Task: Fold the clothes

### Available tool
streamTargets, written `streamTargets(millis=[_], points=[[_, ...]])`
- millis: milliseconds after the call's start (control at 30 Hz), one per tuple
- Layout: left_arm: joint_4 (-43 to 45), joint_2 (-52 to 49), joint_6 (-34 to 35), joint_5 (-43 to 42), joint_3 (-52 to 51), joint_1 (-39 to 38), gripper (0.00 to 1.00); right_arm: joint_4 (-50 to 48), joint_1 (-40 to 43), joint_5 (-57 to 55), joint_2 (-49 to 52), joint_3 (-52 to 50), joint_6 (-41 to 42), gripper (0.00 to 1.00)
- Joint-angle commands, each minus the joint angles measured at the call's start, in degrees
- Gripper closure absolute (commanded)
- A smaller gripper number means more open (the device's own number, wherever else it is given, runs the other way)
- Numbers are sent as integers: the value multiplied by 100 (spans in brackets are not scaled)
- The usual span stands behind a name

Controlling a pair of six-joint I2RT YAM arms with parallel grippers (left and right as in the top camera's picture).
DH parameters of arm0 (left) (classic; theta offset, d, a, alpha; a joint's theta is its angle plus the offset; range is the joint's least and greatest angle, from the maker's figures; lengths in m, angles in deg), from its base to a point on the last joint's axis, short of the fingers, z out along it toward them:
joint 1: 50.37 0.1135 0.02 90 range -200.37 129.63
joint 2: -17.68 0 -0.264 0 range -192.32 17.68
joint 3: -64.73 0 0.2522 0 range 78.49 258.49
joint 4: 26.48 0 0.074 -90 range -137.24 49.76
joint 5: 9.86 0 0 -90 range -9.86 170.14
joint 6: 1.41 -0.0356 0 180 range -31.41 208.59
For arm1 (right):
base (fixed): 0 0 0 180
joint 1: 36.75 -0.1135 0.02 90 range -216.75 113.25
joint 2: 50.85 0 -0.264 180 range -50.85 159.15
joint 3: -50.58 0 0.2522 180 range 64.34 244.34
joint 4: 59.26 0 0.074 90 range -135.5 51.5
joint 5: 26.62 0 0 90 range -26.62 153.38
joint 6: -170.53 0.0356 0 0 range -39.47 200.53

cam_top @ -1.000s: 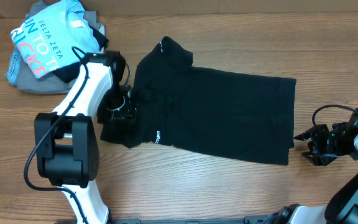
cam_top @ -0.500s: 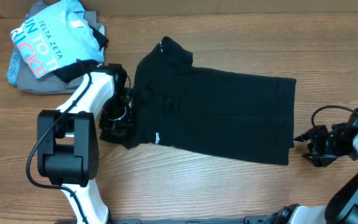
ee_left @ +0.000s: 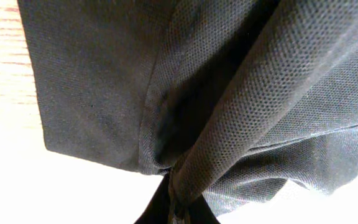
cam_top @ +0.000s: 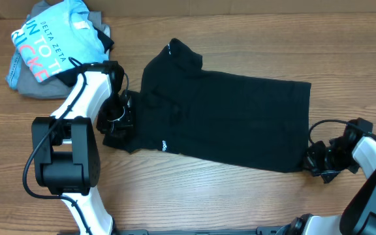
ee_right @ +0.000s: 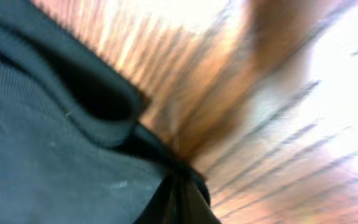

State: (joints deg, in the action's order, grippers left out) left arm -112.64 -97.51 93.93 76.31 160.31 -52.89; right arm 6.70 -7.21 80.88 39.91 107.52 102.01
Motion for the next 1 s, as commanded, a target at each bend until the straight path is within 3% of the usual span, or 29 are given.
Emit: streamTargets(millis=[0,367,533,633,733,767,967], points=[[2,-52,-219,118,94,2,96,105,273,-227,-9,22,83,96],[-157,-52,-302,813,96,35,96,240,785,-251,-9,197,83,96],[-173,-50,-306,719,151,107,95,234,804,-243,-9,197,81,96],[-280,-50,-308,691,328,105,64,236,804,-105,-9,197,17,96],[-485,-50,-422,459,577,101,53,323,804,225,-11,208,-140,61],[-579,-50,-457,356,680,101,51,400,804,286,-11,249,-142,56],[-1401,-50,-577,-66,1574,96,50,977,804,339,-343,903,-304,53]])
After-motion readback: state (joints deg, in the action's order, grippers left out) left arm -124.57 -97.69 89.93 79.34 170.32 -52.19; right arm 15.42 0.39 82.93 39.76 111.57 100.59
